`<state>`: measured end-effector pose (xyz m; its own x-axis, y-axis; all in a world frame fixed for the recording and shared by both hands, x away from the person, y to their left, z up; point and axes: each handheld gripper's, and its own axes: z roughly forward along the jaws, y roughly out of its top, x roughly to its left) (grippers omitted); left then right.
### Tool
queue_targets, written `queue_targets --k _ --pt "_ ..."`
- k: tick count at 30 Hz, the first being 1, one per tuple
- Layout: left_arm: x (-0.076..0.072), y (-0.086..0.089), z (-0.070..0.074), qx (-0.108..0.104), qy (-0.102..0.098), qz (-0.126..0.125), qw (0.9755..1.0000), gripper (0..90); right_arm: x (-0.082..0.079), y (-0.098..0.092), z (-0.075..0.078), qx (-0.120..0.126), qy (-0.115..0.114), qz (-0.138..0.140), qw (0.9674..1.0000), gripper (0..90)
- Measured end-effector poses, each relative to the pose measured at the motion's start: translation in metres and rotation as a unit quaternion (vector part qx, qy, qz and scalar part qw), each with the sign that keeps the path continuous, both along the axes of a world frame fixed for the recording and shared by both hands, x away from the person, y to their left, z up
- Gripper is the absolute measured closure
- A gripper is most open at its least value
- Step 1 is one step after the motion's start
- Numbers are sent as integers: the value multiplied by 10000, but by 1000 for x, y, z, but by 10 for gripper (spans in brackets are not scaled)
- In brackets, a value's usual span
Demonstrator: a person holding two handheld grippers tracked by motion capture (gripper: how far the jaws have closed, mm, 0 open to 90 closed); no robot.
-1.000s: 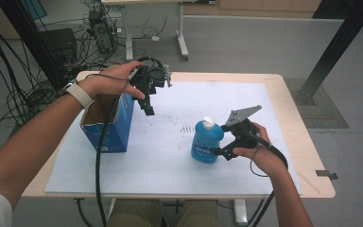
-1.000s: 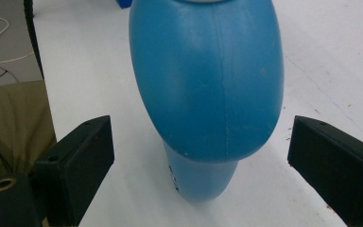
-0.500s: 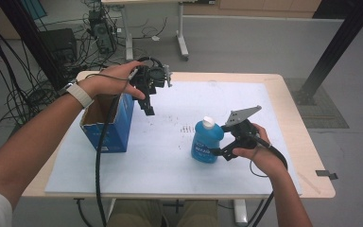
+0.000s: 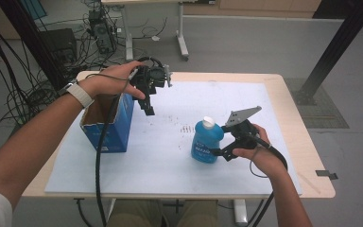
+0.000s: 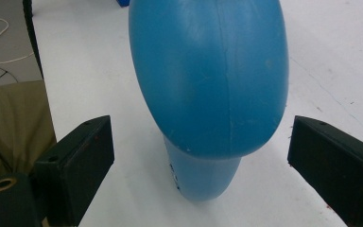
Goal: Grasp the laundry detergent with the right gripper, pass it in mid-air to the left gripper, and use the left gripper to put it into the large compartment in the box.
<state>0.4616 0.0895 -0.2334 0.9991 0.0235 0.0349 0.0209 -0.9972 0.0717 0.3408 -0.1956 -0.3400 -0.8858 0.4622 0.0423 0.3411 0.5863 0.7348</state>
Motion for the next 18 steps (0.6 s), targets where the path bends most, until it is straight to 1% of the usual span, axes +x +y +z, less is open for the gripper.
queue_targets --k 4,5,18 --pt "0 0 0 2 1 -4 10000 115 0 0 -1 9 8 -8 10000 78" --pt "0 0 0 -2 1 -5 10000 115 -1 0 -2 -1 -25 -13 10000 78" --pt "0 -1 -1 2 3 -8 10000 116 -2 2 -8 117 -13 -24 9999 78"
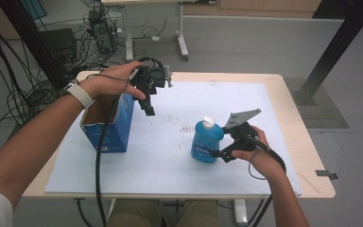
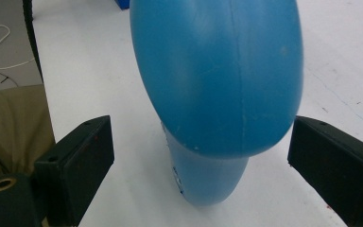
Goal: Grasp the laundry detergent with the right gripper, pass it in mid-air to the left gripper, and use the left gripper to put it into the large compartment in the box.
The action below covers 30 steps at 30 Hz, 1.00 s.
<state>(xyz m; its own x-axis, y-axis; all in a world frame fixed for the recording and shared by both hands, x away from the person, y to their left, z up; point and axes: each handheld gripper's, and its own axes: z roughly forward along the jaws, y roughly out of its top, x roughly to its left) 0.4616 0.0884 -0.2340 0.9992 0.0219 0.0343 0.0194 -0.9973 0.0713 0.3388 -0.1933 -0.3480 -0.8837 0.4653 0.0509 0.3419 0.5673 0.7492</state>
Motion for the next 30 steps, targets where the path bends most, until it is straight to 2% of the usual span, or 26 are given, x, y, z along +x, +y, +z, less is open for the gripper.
queue_targets --k 30 --pt "0 1 -1 -6 -1 9 10000 118 9 10 -20 320 -269 -1 9991 99"
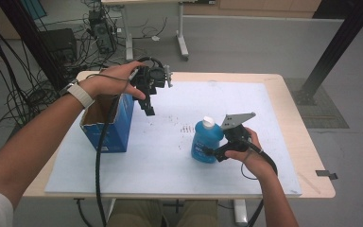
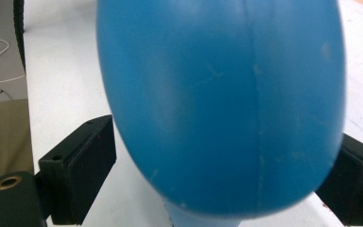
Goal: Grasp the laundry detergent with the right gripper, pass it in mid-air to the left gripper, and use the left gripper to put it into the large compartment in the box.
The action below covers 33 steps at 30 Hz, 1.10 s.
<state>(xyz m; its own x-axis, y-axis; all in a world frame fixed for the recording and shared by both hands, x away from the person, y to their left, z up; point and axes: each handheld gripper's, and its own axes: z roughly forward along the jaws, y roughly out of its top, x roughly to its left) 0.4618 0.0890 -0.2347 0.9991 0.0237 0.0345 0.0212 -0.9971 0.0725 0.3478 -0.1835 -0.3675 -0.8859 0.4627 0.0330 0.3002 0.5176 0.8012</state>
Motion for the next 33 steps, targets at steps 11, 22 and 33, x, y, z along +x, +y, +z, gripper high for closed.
queue_targets --k 11,22,33 --pt "0 0 0 2 0 4 10000 118 2 1 -3 57 -27 7 10000 122" --pt "0 0 0 -8 1 -4 10000 119 2 1 -5 105 -80 28 9999 152" --pt "0 0 0 -7 -1 -4 10000 119 2 3 -9 130 -98 67 9998 180"
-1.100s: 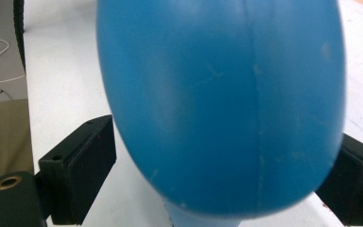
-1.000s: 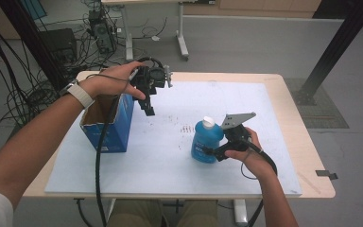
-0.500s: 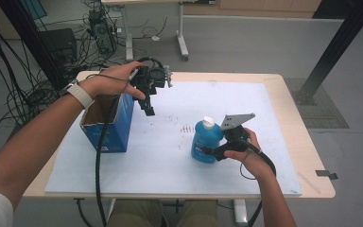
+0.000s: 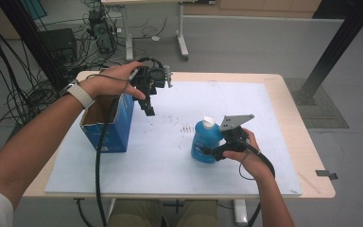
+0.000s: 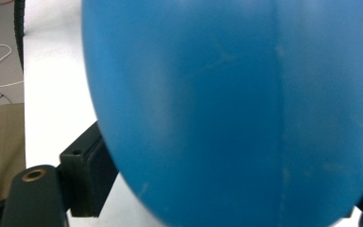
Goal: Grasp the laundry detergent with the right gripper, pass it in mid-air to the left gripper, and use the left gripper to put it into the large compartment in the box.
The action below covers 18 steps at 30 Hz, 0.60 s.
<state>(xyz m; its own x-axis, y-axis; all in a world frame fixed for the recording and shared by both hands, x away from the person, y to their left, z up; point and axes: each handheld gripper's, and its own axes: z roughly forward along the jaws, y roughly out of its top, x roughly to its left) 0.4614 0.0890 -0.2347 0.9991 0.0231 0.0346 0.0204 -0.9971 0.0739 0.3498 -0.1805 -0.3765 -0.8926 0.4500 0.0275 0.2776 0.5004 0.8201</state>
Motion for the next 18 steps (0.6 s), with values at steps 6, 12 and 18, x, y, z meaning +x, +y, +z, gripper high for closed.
queue_targets --k 6,12,18 --pt "0 0 0 1 0 -11 10000 119 1 0 -2 3 17 -6 10000 182" --pt "0 -1 -1 8 3 -11 10000 119 0 1 -4 43 -4 -1 10000 189" --pt "1 0 -1 8 4 -16 10000 119 0 2 -6 49 -15 3 10000 189"
